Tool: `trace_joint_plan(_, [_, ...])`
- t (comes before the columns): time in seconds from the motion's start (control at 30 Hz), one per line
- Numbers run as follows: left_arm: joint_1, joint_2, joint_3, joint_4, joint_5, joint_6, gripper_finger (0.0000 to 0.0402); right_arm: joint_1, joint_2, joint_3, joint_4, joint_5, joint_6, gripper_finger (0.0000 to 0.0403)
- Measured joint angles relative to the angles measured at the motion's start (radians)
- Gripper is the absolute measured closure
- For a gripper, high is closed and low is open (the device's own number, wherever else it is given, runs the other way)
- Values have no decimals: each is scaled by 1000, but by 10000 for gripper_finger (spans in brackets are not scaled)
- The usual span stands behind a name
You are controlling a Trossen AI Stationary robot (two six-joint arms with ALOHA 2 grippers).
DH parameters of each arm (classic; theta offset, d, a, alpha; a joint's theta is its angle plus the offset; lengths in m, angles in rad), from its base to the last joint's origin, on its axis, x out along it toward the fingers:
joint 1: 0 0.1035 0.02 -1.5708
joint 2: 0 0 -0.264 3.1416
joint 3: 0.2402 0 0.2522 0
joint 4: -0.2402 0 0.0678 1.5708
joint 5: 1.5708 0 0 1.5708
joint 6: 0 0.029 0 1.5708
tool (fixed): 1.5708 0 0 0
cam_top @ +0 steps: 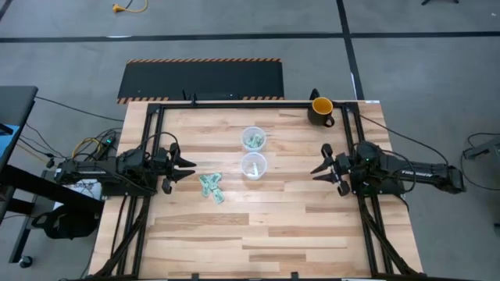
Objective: Pick and place items into bin
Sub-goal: Put the green stevia packet into the bottom transparent bin
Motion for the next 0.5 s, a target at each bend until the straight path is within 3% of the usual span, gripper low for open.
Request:
trace_joint_plan(0.17, [0,0,0,0,0,0,288,-53,3,4,-14,8,-14,316])
trace_joint_plan(0.33, [0,0,0,0,0,0,287,-161,1,5,-23,110,-21,316])
trace_joint_plan(0.5, [0,0,0,0,0,0,287,-213,3,5,-24,82,-21,316])
